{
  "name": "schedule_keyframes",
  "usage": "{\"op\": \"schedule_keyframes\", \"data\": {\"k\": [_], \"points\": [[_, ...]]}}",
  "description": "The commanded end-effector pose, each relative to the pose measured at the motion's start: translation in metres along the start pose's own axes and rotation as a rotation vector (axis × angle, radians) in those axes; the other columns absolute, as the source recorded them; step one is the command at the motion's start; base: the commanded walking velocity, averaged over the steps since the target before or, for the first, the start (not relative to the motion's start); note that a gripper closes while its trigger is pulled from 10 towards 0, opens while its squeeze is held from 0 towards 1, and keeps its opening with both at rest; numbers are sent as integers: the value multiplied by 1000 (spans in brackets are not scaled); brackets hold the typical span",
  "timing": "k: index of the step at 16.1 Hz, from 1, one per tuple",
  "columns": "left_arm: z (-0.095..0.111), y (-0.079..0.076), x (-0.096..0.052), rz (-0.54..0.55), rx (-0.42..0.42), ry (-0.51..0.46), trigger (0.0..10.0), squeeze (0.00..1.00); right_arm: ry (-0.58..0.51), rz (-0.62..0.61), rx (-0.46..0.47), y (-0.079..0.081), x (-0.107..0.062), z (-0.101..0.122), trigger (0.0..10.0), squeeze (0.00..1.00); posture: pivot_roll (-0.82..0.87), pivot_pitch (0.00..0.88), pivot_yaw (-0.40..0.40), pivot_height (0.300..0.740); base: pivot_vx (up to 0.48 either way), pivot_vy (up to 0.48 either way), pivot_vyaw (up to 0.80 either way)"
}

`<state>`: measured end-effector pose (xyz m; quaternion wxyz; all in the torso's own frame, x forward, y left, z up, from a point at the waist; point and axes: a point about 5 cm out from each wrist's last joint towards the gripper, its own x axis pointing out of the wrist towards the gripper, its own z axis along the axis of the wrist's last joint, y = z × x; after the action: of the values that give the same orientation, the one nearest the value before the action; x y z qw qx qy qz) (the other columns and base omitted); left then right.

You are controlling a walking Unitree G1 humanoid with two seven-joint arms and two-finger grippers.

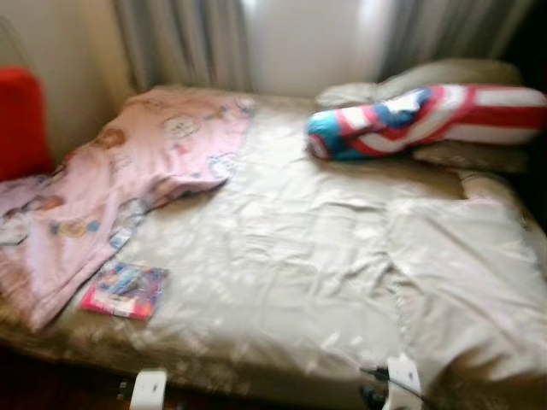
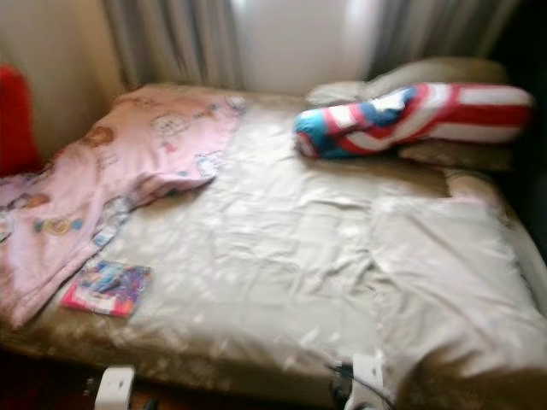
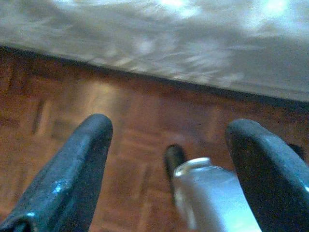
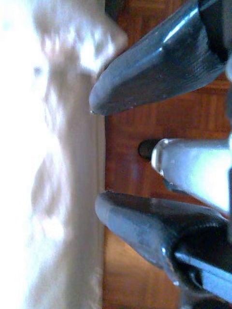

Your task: Clean up the room

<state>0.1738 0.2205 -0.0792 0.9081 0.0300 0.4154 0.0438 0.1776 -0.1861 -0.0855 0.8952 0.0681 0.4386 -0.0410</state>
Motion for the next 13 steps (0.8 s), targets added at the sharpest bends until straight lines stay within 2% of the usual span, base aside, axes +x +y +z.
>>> {"op": "schedule_keyframes", "data": {"k": [1, 3, 13], "points": [[-7, -8, -1, -26, -5, 22, 10000, 0, 27, -22, 10, -7, -2, -8, 10000, 0, 39, 20, -22, 740, 0, -458, -731], [-7, -8, -1, -26, -6, 21, 10000, 0, 26, -22, 9, -7, -2, -8, 10000, 0, 39, 24, -22, 740, 0, -458, -725], [-7, -11, -1, -31, -8, 16, 10000, 0, 14, -19, 12, -6, -2, -5, 10000, 0, 36, 33, -23, 740, 0, -456, 0]]}}
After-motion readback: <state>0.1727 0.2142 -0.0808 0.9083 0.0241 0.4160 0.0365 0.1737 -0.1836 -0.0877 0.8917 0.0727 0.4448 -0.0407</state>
